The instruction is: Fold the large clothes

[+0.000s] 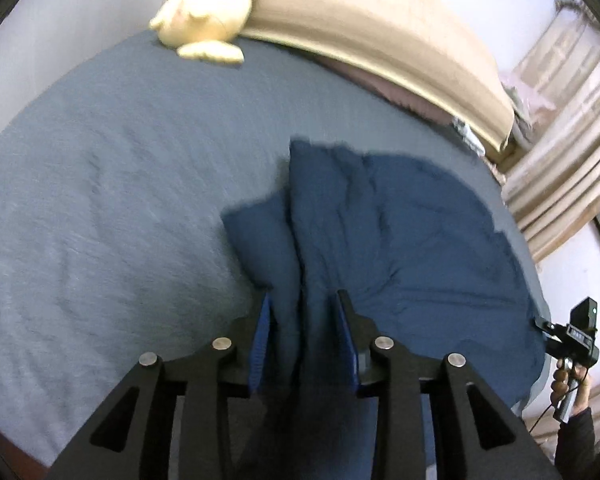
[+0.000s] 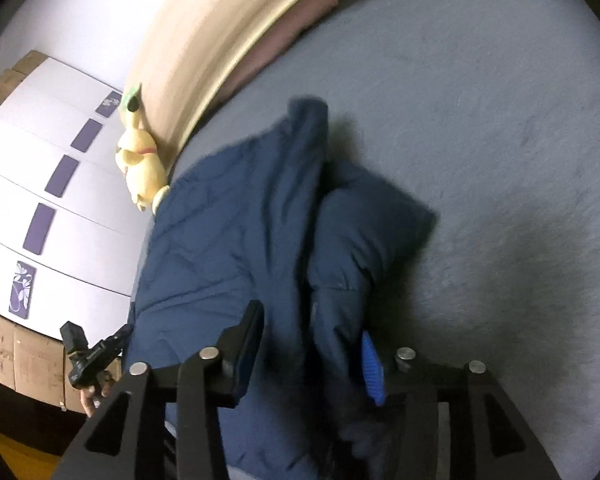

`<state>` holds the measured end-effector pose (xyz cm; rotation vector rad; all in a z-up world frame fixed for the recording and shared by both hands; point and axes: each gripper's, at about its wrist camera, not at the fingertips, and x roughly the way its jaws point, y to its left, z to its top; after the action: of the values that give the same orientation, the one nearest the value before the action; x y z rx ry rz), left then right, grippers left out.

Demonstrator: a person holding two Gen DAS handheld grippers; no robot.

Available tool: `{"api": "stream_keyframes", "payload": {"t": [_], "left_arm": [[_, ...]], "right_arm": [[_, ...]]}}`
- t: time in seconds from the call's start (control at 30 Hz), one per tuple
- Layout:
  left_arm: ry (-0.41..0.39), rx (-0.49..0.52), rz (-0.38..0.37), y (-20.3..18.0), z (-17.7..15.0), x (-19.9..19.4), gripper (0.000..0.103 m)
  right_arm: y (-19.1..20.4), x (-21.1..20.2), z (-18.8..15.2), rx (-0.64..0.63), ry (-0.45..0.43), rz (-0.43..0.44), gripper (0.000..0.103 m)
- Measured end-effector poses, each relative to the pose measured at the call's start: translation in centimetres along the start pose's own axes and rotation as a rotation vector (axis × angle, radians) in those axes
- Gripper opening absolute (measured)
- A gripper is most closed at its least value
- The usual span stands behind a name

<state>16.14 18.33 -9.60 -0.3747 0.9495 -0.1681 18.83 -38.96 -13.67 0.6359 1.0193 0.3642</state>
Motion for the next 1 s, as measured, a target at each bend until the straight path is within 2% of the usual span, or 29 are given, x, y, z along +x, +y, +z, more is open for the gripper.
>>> {"api": "stream_keyframes", "payload": {"t": [0.03,0.1,0.13,0.2,0.27,0.33,0.4,0.47,0.67,1.0], "left_arm": [[-0.033,0.003,0.026,-0.1,0.6,-1.2,0.037],[-0.096,0.006,0.082,-0.5,1.6,-3.1,0.055],[-0.123,0.009,0.101,-1.1,2.1,-3.6,0.056],[-0.135,0.025,0.097,-2.3,3.0,-3.5,0.057],[-0.127,0.082,0.128,-5.0,3.8,-2.0,0.057],[-0.123,0.138,0.22,-7.0,4.0,-0.1,0.057],[-0.116,0.178,0.294,-8.4,3.8,1.7,0.057],[-0.108,0.178,0.323,-8.9,3.7,3.2,0.057],[-0.033,0.164,0.373,-7.9,2.2,6.5,0.057],[-0.025,0.184,0.376,-7.2,1.3,8.1,0.058]], "right_arm": [[0.7,-1.3,0.4,-0.01,-0.032,-0.031,0.054],[1.8,-3.2,1.1,-0.029,-0.098,-0.109,0.058],[3.2,-4.2,1.7,-0.065,-0.152,-0.158,0.059],[5.3,-4.3,2.5,-0.111,-0.186,-0.179,0.065],[8.4,-3.0,3.3,-0.176,-0.204,-0.208,0.071],[11.4,-0.6,3.7,-0.279,-0.224,-0.295,0.073],[12.8,2.1,3.7,-0.357,-0.212,-0.398,0.074],[13.4,4.7,3.7,-0.4,-0.188,-0.456,0.074],[11.2,9.0,2.3,-0.372,-0.118,-0.502,0.075],[8.4,9.5,1.6,-0.313,-0.13,-0.444,0.083]]}}
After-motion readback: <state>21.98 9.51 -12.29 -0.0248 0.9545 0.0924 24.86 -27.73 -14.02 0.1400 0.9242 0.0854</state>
